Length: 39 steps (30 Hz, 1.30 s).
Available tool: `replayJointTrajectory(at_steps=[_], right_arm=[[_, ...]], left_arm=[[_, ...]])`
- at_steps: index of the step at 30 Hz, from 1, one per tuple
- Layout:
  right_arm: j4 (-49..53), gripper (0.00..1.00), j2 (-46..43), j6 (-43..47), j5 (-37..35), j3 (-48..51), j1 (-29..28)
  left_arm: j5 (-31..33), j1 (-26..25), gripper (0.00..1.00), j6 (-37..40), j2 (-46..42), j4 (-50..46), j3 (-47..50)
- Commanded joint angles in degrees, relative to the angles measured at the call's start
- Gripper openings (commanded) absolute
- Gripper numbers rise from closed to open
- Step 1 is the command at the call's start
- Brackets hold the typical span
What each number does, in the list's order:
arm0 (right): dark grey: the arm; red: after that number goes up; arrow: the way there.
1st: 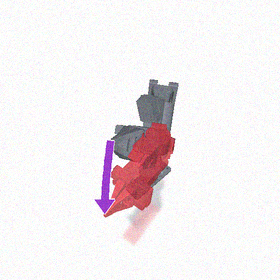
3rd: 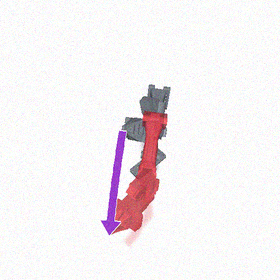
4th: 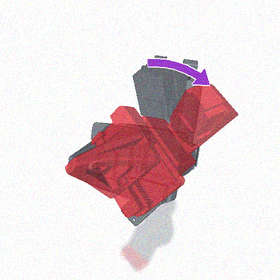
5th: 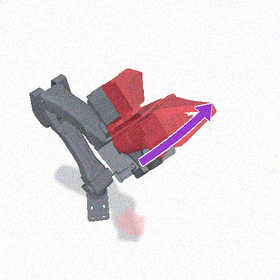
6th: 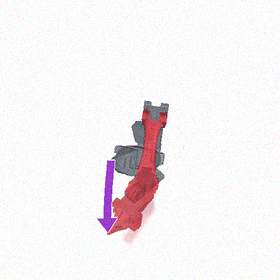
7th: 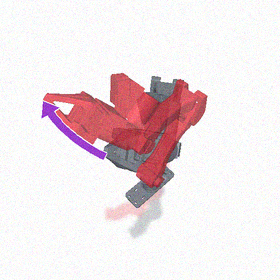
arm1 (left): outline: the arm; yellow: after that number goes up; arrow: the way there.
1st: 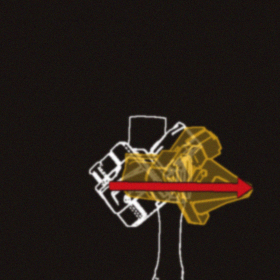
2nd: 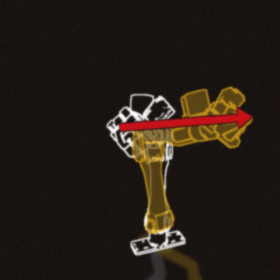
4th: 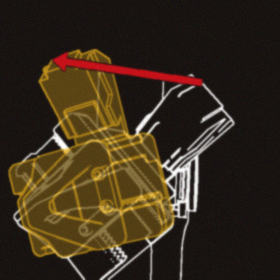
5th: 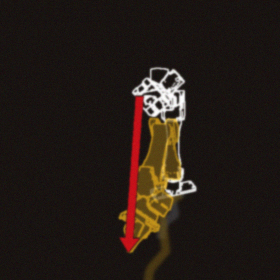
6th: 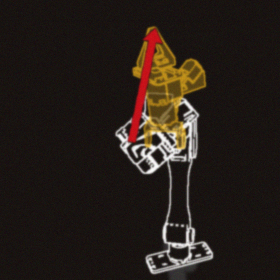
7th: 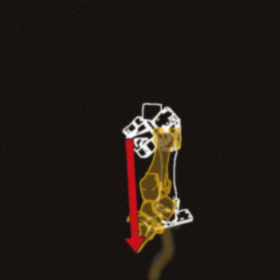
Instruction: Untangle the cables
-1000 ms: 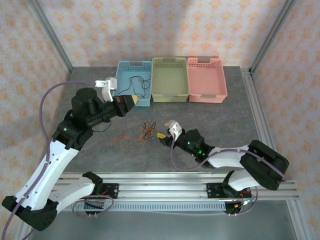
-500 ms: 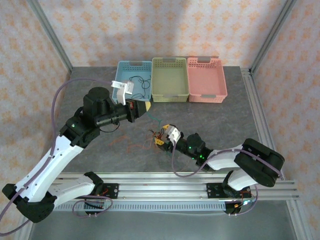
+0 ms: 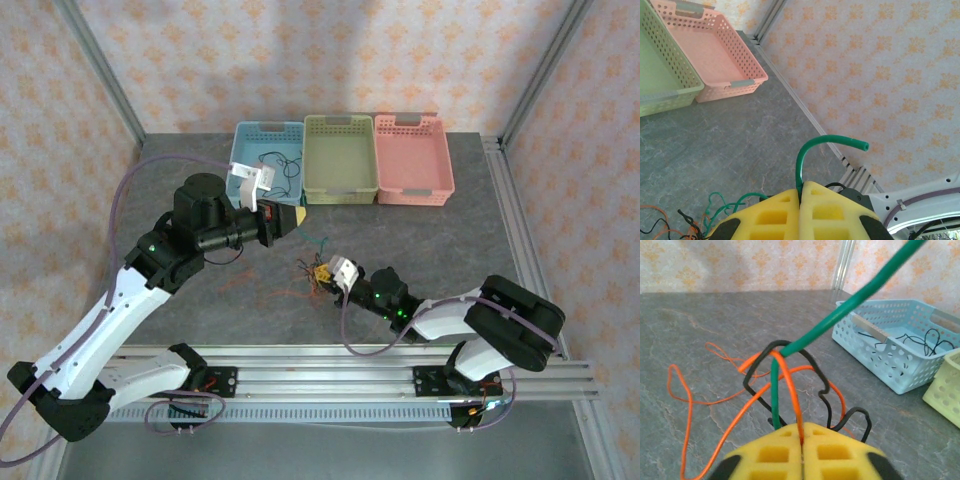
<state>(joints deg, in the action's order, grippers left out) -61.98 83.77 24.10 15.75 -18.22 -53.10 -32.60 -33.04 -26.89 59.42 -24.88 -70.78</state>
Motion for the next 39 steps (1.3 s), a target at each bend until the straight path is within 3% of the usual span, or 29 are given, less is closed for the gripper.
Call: replayJointTrajectory(at_steps=[1,12,19,26,29,39], right_arm=[[1.6,0.0,0.2,-0.1,-1.0,-2.2,-0.3],[9.8,0.0,0.1,-1.4,-21.6,-4.9,1.7],[12.5,0.0,-0.9,-6.6,-29.4,-4.9,5.4],[18.0,0.0,-1.7,-12.4,-34.9,-5.4,9.4],[19.0,0.0,-2.5,-14.5,-34.6,-5.1,11.1],[17.9,0.0,-3.2,-15.0,-33.0,-4.6,11.2]], left_arm=[[0.2,-0.7,0.0,0.7,-0.5,-0.3,-1.7],[18.3,-0.6,0.0,-2.4,-8.0,-3.3,-4.0],[34.7,-0.5,0.0,-3.4,-15.4,-6.8,-5.9],[44.7,-0.6,0.0,-3.4,-20.8,-9.5,-8.6],[45.7,-0.5,0.0,-2.7,-21.8,-9.7,-9.8],[37.9,-0.6,0.0,-2.6,-15.1,-9.0,-10.7]])
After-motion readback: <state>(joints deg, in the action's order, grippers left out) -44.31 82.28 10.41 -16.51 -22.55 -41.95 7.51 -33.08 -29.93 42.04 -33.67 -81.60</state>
